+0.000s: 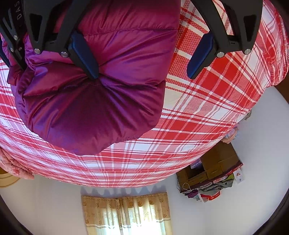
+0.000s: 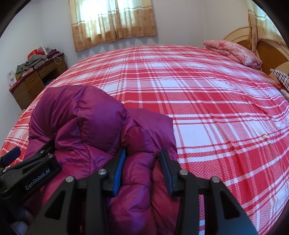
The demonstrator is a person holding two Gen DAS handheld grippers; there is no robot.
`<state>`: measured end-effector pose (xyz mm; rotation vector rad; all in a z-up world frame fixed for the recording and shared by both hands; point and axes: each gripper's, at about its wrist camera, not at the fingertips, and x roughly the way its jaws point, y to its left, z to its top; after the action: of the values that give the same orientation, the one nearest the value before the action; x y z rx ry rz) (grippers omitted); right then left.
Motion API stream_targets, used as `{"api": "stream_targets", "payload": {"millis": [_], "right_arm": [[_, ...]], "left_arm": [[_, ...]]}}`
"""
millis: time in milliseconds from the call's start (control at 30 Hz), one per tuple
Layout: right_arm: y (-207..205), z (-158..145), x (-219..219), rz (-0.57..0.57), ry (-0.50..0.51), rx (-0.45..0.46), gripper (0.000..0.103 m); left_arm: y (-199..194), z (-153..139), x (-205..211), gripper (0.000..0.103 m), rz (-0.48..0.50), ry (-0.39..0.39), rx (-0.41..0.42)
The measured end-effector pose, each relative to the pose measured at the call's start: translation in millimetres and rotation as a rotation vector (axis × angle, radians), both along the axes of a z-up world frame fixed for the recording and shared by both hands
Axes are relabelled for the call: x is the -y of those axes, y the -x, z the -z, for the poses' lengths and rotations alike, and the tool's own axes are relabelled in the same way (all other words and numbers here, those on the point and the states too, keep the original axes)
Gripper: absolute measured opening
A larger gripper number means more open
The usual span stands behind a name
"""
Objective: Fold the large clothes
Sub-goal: 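Lift the magenta jacket bundle off the bed with both grippers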
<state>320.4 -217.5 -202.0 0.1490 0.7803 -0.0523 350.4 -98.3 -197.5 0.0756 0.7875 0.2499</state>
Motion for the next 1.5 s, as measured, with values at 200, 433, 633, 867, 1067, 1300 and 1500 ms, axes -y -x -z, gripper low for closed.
{"api": "stream_targets", "payload": {"millis": [200,433,633,867,1067,1300,1500], "right_arm": [[-1.8,1.7,0.3,-0.004,-0.007,-0.011,0.043],[-4.3,3.3,-0.5,-0.006,-0.008,-0.020,0.043],[-6.1,5.0,-1.4,-0.008,-0.009,-0.026,0.043],[-7.8,6.8,0.2,-0.014,-0.027,-0.032,0.044],[7.8,-3.6,22.0,-0.033,-0.149,-0.023,0.065],[37.9,-6.0,42.3,-0.066,-0.233,0.021,0.067],[35.9,4.7,29.8,-0.137,-0.277,-0.021,0.061]], "left_arm": [[0.0,1.4,-0.1,0.100,-0.003,-0.006,-0.003],[-0.8,3.1,1.4,0.100,-0.006,-0.021,-0.006],[-0.6,3.2,1.6,0.100,-0.005,-0.020,-0.006],[-4.9,4.4,-1.0,0.100,-0.001,0.005,-0.026],[31.9,-27.1,-33.2,0.100,0.124,0.159,-0.010],[60.1,-12.2,-65.3,0.100,0.205,0.182,-0.018],[61.4,0.0,-60.8,0.100,0.250,0.241,-0.005]]}}
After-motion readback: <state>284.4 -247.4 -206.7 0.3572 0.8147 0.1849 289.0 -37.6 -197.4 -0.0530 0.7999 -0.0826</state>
